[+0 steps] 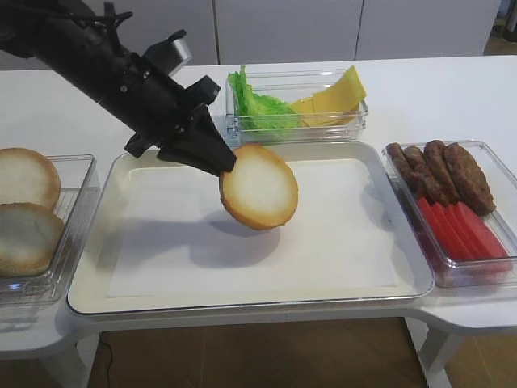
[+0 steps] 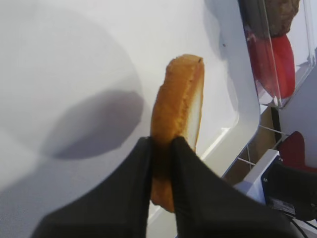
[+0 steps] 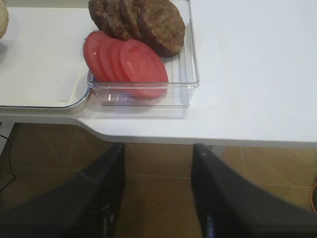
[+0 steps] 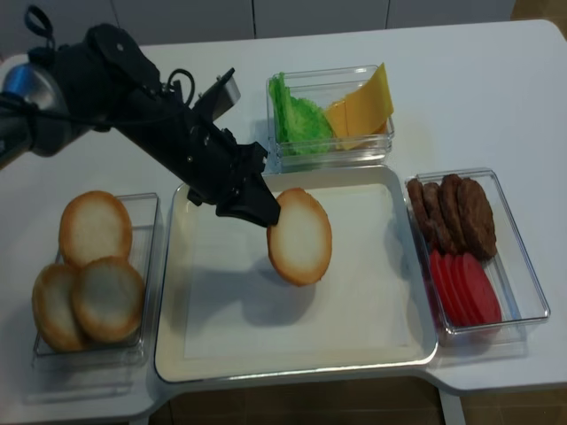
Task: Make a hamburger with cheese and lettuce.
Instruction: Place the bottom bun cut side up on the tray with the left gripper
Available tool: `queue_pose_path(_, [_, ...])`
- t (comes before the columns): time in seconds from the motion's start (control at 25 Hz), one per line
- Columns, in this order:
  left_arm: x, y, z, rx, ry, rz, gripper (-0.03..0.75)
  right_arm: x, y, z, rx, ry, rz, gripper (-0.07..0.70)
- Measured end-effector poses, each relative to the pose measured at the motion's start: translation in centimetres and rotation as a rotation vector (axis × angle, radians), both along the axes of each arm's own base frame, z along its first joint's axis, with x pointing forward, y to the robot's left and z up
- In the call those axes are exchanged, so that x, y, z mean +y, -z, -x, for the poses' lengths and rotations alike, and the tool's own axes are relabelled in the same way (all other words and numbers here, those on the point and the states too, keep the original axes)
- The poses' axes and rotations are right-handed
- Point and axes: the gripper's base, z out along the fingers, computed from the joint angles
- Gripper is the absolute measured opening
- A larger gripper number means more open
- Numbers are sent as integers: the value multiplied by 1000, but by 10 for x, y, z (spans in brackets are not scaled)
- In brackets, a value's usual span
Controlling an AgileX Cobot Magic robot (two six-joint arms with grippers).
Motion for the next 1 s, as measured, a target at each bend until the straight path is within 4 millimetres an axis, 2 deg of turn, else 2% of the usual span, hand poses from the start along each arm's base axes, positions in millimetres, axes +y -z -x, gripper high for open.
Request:
queue_pose_path(0.4, [-3,23,-8,81,-33,-17,64,0,0,0,0,0,0,283])
queue_pose_path(1.0, [-5,27,-6,73,-12,-59,64,0,0,0,0,0,0,266])
